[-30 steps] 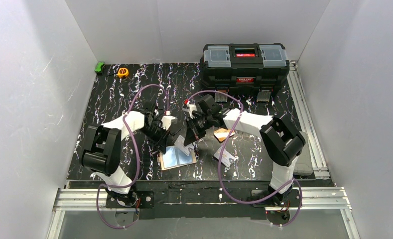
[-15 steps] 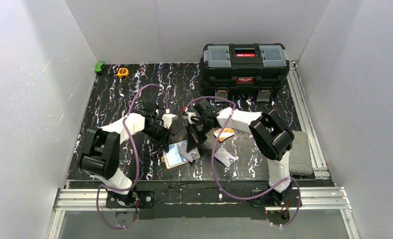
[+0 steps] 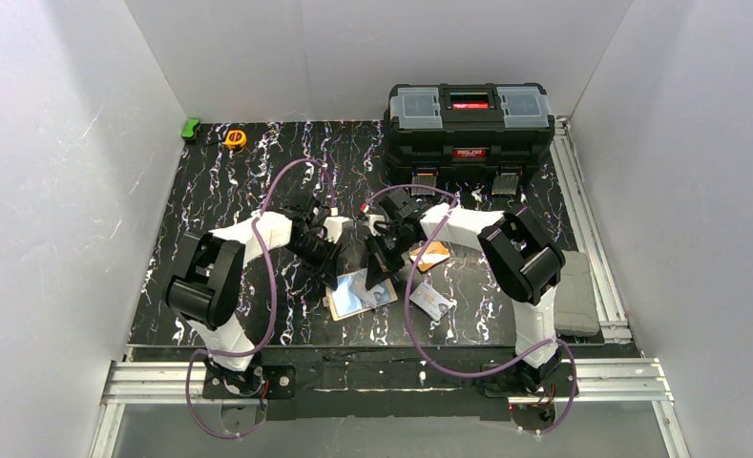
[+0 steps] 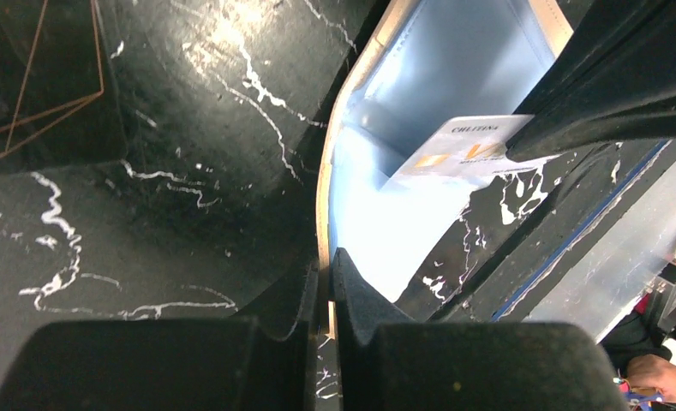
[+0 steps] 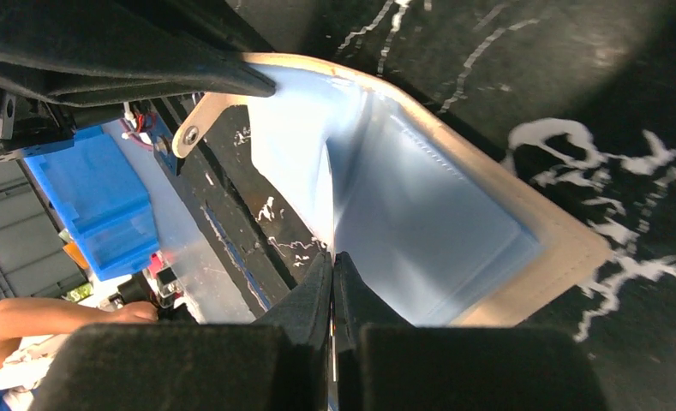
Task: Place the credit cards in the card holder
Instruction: Insert the credit card into the card holder.
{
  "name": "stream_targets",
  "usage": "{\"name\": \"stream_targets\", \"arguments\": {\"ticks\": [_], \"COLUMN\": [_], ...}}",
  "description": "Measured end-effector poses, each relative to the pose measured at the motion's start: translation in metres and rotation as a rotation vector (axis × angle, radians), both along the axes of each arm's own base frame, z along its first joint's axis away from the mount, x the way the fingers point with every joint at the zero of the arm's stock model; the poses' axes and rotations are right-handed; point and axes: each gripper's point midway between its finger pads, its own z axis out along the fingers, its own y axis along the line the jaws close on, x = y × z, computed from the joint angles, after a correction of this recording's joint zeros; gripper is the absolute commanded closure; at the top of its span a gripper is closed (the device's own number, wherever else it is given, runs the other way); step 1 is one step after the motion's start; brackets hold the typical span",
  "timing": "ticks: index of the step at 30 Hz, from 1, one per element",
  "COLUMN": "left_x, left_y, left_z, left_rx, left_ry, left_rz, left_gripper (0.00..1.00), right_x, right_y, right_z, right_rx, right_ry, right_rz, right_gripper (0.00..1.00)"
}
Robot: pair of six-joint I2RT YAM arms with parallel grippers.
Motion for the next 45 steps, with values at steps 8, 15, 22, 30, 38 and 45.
{"name": "stream_targets", "arguments": {"ticks": [8, 15, 22, 30, 38, 45], "left_x": [0.001, 0.002, 0.002, 0.003, 0.007, 0.014], "left_y": [-0.011, -0.015, -0.015, -0.018, -0.024, -0.03], "left_z": [-0.006, -0.006, -0.007, -0.005, -0.006, -0.006], "left_rx": [-0.015, -0.015, -0.009, -0.001, -0.005, -0.022], "left_ry": [0.003, 0.003, 0.002, 0.023, 0.033, 0.037], "left_rz": [-0.013, -0.025, -0.026, 0.018, 0.065, 0.112], "left_gripper": [1.0, 1.0, 1.0, 1.0, 1.0, 1.0], "right_x": [0.011, 0.012, 0.015, 0.017, 0.021, 0.028], "right_y": [-0.013, -0.012, -0.01, -0.011, -0.012, -0.014], "right_z": [-0.005, -0.004, -0.004, -0.013, -0.015, -0.015], "right_rx": [-0.009, 0.0, 0.002, -0.016, -0.033, -0.055], "right_ry": [0.007, 0.004, 0.004, 0.026, 0.008, -0.023], "right_rz": [-0.037, -0.038, -0.057, -0.119, -0.157, -0.204], "right_gripper": [0.99, 0.99, 0.99, 0.99, 0.99, 0.99]}}
